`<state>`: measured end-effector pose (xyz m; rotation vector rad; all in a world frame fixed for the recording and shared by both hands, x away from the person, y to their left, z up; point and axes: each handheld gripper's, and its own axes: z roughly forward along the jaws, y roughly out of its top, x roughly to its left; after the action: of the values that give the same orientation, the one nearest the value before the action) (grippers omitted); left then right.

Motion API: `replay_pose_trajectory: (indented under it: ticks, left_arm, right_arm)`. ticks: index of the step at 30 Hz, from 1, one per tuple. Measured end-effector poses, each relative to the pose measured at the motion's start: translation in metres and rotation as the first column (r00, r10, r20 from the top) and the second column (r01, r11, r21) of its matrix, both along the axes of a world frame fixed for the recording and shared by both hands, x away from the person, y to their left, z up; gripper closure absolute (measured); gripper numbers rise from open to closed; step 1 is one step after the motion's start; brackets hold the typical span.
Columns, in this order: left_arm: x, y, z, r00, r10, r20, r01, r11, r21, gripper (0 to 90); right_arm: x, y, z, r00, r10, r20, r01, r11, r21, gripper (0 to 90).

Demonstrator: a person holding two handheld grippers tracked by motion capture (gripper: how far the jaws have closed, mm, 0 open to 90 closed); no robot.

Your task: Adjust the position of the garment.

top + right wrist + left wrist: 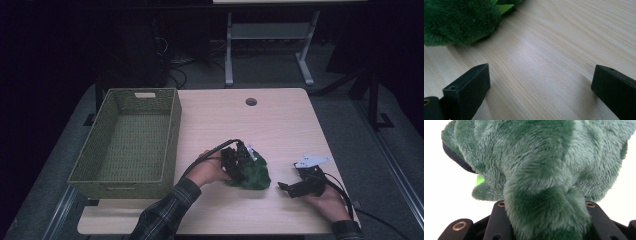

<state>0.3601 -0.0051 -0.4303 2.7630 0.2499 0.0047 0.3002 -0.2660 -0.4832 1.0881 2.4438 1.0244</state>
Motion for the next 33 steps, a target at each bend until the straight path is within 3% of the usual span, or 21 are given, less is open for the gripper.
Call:
replay_pose_trajectory:
  ticks: [7, 14, 20, 25, 33]
  left_arm:
    - [-0.002, 0.006, 0.015, 0.9998, 0.006, -0.018, -0.006, 1.0000, 0.003, 60.4]
    - [0.000, 0.017, 0.045, 0.9993, 0.037, 0.008, -0.037, 0.9991, -0.023, 60.2]
    - [0.001, 0.027, 0.071, 0.9983, 0.050, 0.030, -0.050, 0.9986, -0.015, 59.8]
    - [0.003, 0.039, 0.089, 0.9958, 0.077, 0.048, -0.076, 0.9966, -0.032, 59.7]
    - [0.010, 0.065, 0.114, 0.9890, 0.121, 0.084, -0.120, 0.9925, -0.026, 59.5]
  right_arm:
    - [0.000, 0.000, 0.000, 1.0000, -0.004, 0.000, 0.004, 1.000, 0.001, 1.5]
    - [-0.001, 0.000, 0.000, 1.0000, -0.006, -0.001, 0.006, 1.000, 0.001, 1.5]
    - [0.000, 0.000, 0.000, 1.0000, -0.005, 0.000, 0.005, 1.000, 0.001, 1.5]
    - [-0.001, 0.000, 0.000, 1.0000, -0.006, 0.000, 0.006, 1.000, 0.001, 1.5]
    - [-0.001, 0.000, 0.000, 1.0000, -0.008, 0.000, 0.008, 1.000, 0.001, 1.5]
